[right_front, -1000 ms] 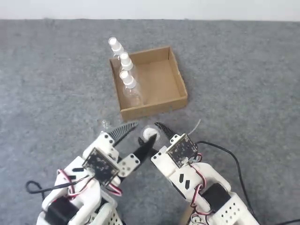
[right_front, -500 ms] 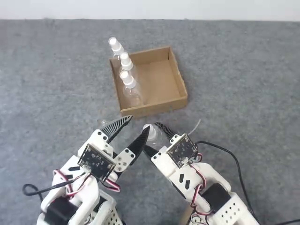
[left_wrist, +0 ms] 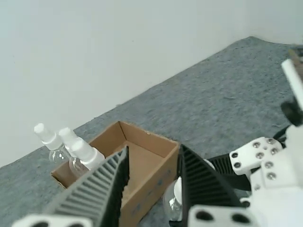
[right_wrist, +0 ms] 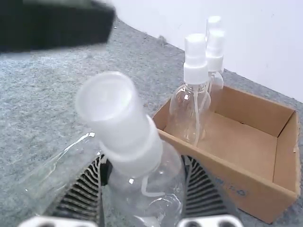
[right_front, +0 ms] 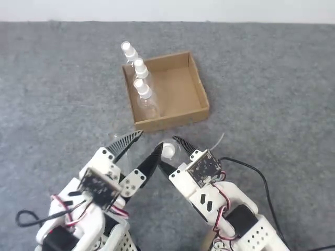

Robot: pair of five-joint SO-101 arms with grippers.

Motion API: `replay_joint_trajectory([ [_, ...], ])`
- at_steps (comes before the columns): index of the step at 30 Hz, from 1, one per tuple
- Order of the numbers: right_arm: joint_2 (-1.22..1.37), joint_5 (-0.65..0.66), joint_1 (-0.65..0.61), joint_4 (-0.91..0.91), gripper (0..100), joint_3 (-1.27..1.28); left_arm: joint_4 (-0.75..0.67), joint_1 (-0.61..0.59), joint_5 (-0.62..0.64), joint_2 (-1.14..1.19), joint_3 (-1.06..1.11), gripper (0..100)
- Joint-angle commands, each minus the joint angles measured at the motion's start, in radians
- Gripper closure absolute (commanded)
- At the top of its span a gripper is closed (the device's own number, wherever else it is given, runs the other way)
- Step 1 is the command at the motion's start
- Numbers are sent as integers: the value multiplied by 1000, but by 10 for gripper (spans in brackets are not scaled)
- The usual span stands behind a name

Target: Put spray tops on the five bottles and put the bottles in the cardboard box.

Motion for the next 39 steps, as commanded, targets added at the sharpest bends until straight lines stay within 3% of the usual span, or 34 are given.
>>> replay_joint_trajectory([
  [1, -21, -14, 28, 2, 992, -31, 3, -40, -5, -3, -90, 848],
  [11, -24, -18, 87, -4, 992, -31, -26, -293, 5, -3, -70, 848],
  [18, -25, -18, 105, -2, 992, -31, -29, -482, 123, -3, 28, 848],
  [23, -27, -18, 140, -5, 992, -31, -115, -617, 233, -3, 124, 855],
  [30, -27, -18, 140, -5, 992, -31, -222, -661, 264, -3, 260, 984],
  [39, -27, -18, 142, -5, 992, -37, -230, -756, 267, -3, 292, 989],
])
